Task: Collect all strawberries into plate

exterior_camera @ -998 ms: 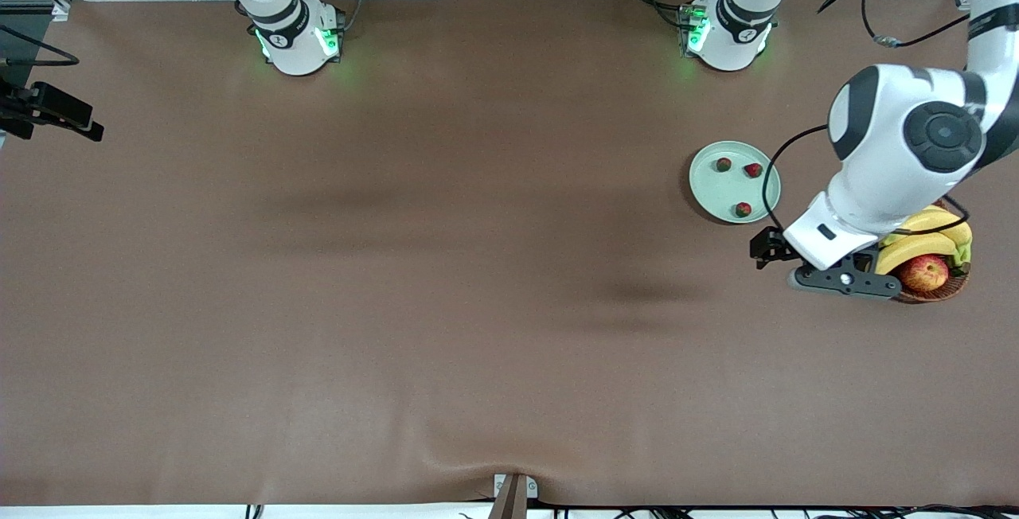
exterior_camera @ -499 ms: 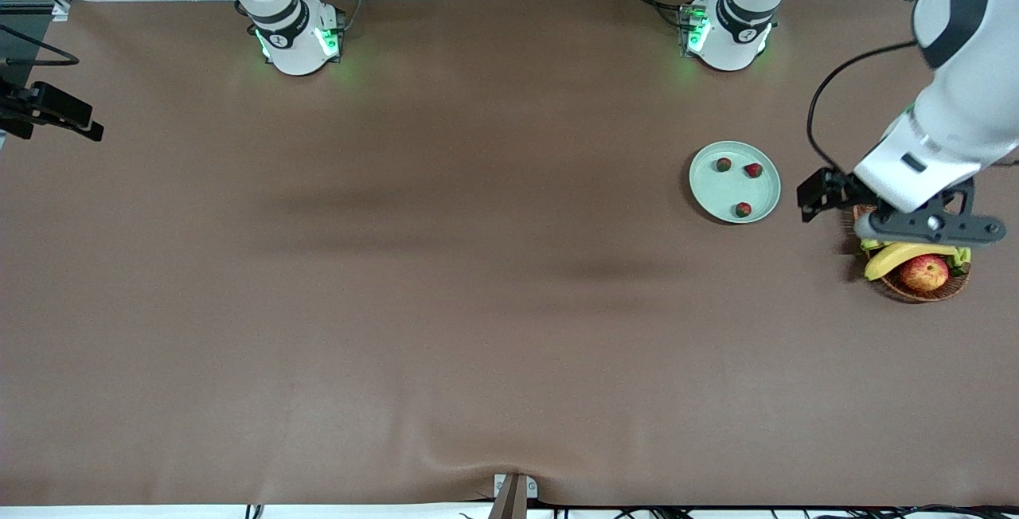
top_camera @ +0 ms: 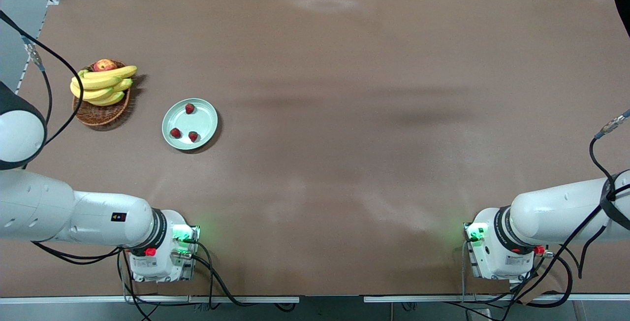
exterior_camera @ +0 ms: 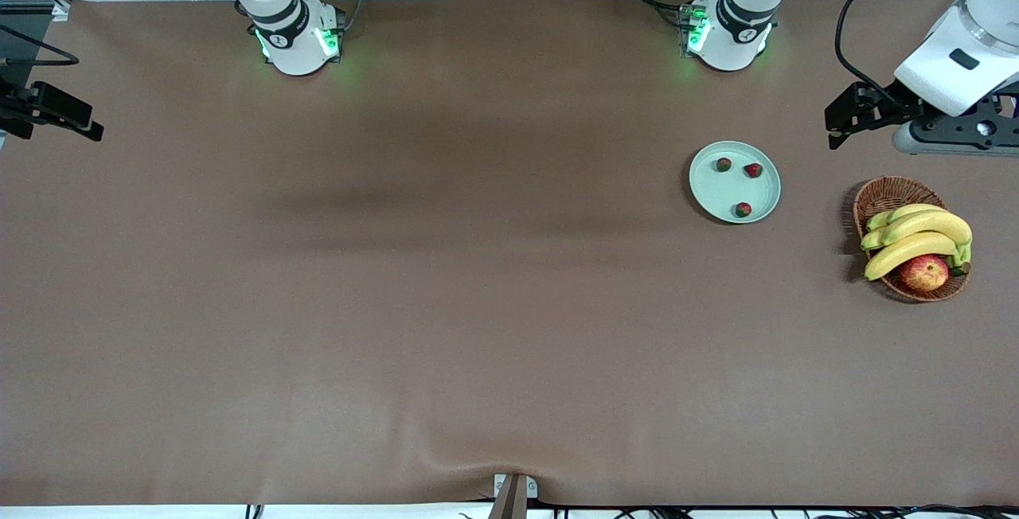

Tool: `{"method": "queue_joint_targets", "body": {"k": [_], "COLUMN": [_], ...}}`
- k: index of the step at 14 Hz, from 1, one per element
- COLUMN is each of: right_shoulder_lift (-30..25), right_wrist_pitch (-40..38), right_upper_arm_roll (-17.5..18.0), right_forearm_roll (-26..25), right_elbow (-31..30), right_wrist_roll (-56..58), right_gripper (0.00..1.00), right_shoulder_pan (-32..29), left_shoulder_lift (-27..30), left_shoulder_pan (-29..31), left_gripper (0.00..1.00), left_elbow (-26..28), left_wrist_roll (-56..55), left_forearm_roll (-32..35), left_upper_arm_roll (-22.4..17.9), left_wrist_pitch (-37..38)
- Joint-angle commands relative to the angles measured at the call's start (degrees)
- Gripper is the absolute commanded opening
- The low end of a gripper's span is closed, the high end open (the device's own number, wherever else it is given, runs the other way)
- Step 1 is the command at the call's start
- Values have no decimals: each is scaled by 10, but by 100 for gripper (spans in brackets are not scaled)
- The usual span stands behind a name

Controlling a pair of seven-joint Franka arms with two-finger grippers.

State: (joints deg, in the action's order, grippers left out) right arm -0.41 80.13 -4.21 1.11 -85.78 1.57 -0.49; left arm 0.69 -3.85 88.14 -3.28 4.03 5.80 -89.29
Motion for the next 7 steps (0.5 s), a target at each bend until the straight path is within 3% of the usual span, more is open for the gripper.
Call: {"method": "queue_joint_targets", "body": {"k": [1,4,7], "right_shoulder_lift": [-1,-2,-1], "right_wrist_pitch": [-9,-9,-9], "right_upper_arm_roll": [3,3,3], "right_forearm_roll": [-1,-1,-1], "right_elbow": [7,7,7], "right_wrist_roll": [-1,-1,-1], "right_gripper": [100,100,100], "right_shoulder_pan": [-2,-2,-3], "left_shoulder_lift": [-11,-10,-9], "left_shoulder_pan": [-5,-4,-5], "left_gripper": [100,100,100], "left_elbow": [3,4,9], "left_wrist_roll": [9,26,47], "left_forearm_roll": [-18,-21,-21], "left_upper_arm_roll": [-25,-56,-59], "left_wrist_pitch": [-40,-46,-44]}}
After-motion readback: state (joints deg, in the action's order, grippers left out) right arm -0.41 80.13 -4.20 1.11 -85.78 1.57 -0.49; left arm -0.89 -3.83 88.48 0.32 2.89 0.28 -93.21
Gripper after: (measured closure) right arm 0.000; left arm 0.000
